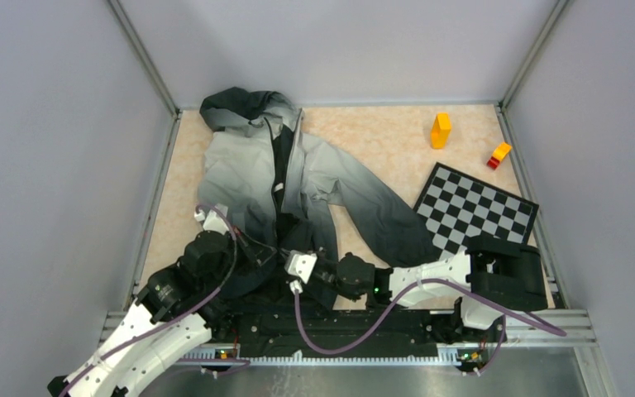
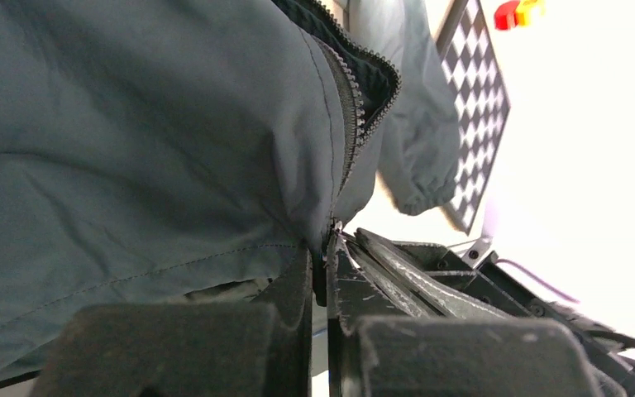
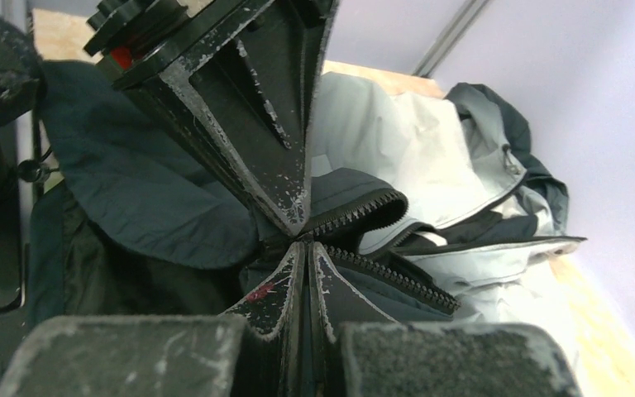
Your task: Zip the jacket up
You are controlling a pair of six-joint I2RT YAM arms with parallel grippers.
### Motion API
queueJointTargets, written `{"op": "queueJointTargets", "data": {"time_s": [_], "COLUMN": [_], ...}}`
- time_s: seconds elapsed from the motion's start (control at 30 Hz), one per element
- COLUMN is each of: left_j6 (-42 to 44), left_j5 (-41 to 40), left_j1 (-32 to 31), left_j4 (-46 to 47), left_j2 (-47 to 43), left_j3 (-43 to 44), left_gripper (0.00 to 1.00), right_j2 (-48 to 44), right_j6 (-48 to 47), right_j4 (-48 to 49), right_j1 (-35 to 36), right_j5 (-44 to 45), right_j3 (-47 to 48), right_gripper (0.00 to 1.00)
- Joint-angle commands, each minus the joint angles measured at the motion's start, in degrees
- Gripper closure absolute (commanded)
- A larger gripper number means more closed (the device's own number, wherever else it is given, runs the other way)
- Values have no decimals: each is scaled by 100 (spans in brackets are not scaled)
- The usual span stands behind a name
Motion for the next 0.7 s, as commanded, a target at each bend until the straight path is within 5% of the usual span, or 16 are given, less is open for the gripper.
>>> {"op": "queueJointTargets", "data": {"time_s": [0.0, 0.2, 0.67], "left_j6": [1042, 2038, 2721], "left_j5": [466, 1157, 889], "left_j1": [-12, -12, -13], "left_j4": [-139, -613, -1450], "left_j2": [189, 702, 1223], "left_j3": [240, 404, 781], "left_gripper": [100, 100, 100], "right_j2": [-224, -129, -280], "right_j6": [358, 852, 1655], "right_j4": [-941, -1961, -3413], "right_j1": [-3, -102, -369], "right_j5": [-315, -436, 506], "right_j3": [524, 1010, 1813], "right_gripper": [100, 100, 100]}}
